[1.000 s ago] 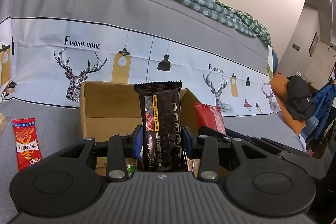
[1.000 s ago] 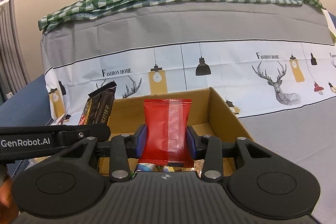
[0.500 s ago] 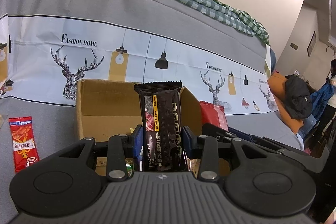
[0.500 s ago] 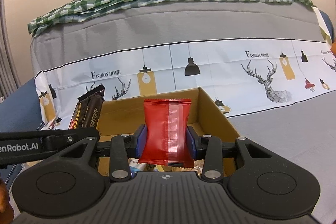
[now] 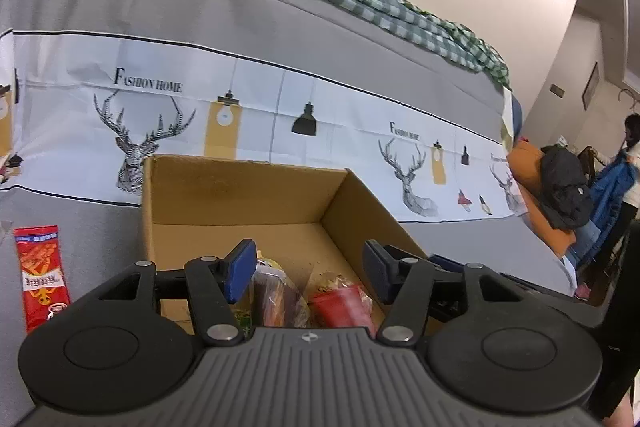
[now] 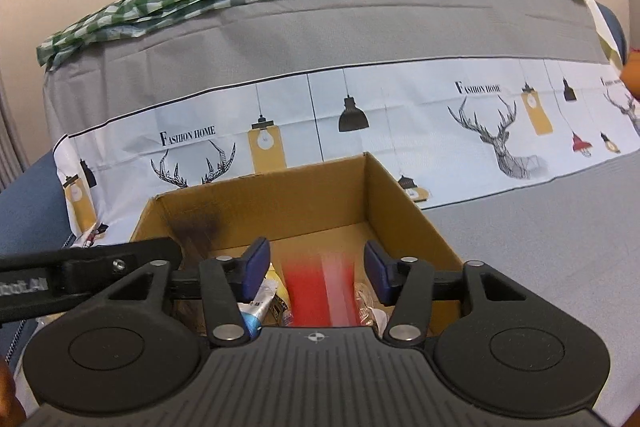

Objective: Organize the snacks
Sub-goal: 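Open both tools to drop the snacks into the box, then move both open tools back to the remaining snacks on the seat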

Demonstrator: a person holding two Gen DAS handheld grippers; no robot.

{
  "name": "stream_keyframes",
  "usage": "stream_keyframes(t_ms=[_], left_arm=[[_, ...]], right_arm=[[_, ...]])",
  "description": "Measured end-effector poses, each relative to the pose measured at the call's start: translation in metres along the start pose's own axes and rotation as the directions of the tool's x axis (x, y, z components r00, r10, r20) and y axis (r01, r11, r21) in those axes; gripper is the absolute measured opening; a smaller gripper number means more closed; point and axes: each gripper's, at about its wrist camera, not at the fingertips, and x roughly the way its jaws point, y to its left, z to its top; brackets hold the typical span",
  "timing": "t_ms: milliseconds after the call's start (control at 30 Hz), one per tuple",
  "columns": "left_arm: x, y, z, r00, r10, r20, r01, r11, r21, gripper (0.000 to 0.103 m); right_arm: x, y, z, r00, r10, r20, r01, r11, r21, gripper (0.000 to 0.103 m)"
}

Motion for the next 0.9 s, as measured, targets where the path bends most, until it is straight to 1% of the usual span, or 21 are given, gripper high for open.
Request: stream_keyframes(t_ms=[133, 200, 267, 467, 600, 667, 767, 833, 900], left_arm=[[-0.002, 0.002, 0.0, 1.0, 0.009, 0.009, -0.009, 1.0, -0.003, 0.061], [-0.003, 0.001, 0.0, 1.0, 0.008, 0.012, -0.008, 1.0, 0.006, 0.05], [-0.004, -0.001, -0.001, 1.0, 0.011, 0.017, -0.012, 1.0, 0.018, 0.043], [-0.015, 0.007, -0.005, 0.998, 0.045, 0.033, -0.045, 0.999, 0.017, 0.043], [-0.032, 0.016, -0.01, 0.997, 0.07, 0.019, -0.07, 0.997, 0.029, 0.043], [-0.037, 0.022, -0.009, 0.996, 0.091, -0.01, -0.09, 0.994, 0.062, 0.043], [-0.039, 0.036, 0.0, 0.991, 0.11, -0.081, -0.103, 0.991, 0.088, 0.043], [-0.046, 0.044, 0.007, 0.988, 0.139, -0.069, -0.128, 0.981, 0.147, 0.043], [-0.055, 0.053, 0.009, 0.984, 0.176, -0.031, -0.165, 0.961, 0.22, 0.043]], right_arm=[[0.0, -0.001, 0.0, 1.0, -0.002, 0.0, 0.002, 1.0, 0.004, 0.059], [0.0, 0.0, 0.0, 1.0, 0.001, 0.0, -0.001, 1.0, 0.004, 0.059], [0.0, 0.002, 0.0, 1.0, 0.003, 0.0, -0.003, 1.0, 0.002, 0.059], [0.0, 0.013, 0.0, 1.0, 0.026, 0.003, -0.026, 1.0, -0.002, 0.059], [-0.001, 0.026, -0.001, 0.999, 0.046, 0.003, -0.046, 0.999, 0.008, 0.058], [-0.002, 0.034, -0.003, 0.998, 0.06, 0.007, -0.06, 0.998, 0.018, 0.058], [-0.004, 0.045, -0.005, 0.996, 0.089, 0.008, -0.089, 0.995, 0.032, 0.057], [-0.006, 0.052, -0.006, 0.994, 0.113, 0.011, -0.113, 0.993, 0.037, 0.054], [-0.009, 0.062, -0.009, 0.99, 0.141, 0.013, -0.141, 0.989, 0.035, 0.05]])
